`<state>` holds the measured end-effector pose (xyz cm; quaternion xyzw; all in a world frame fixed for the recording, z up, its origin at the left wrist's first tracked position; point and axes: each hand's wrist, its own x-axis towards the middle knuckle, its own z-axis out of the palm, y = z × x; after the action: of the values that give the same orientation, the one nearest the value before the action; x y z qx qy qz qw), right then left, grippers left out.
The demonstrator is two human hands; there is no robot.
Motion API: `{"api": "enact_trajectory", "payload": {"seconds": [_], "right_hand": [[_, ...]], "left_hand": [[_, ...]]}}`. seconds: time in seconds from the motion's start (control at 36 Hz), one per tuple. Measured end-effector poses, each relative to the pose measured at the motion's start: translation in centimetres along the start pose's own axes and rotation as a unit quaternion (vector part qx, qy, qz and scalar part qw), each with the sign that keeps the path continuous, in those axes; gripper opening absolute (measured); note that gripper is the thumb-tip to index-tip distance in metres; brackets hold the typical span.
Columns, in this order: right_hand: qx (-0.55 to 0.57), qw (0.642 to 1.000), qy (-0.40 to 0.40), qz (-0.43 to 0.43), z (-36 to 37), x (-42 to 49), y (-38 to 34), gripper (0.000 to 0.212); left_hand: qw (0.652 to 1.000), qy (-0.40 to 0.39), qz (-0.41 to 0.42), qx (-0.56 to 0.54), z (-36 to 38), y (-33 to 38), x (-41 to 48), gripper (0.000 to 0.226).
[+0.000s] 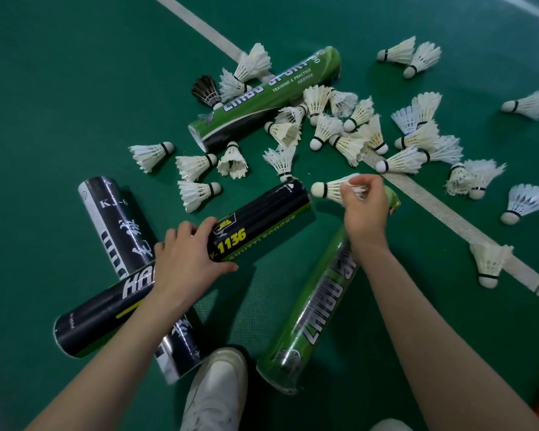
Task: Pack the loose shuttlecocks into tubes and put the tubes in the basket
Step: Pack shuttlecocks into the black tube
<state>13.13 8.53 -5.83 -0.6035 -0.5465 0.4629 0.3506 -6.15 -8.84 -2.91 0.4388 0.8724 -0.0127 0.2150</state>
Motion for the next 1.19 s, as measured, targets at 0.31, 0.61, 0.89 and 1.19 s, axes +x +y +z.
{"api": "enact_trajectory", "payload": {"seconds": [0.31,0.61,0.89,1.19], "right_hand": [[0.018,0.996,-0.065,-0.065,-4.9,-2.1,-0.7,0.033],[0.051,0.988,-0.133,-0.062,-6.9,-3.7,-1.8,0.024],[0.07,0.977,-0.194,-0.047,-7.6,-4.1,-2.0,0.054],[0.087,0.992,0.046,0.076,-11.2,-0.7,2.3,0.04]], "left_hand": [[0.997,0.026,0.067,0.019,-0.1,1.7,-1.9,0.092],[0.987,0.059,0.137,-0.054,-0.1,4.1,-3.5,0.092],[0.985,0.061,0.154,-0.042,-0.3,6.3,-3.1,0.094],[0.981,-0.013,0.19,0.035,0.7,13.4,-1.6,0.089]]}}
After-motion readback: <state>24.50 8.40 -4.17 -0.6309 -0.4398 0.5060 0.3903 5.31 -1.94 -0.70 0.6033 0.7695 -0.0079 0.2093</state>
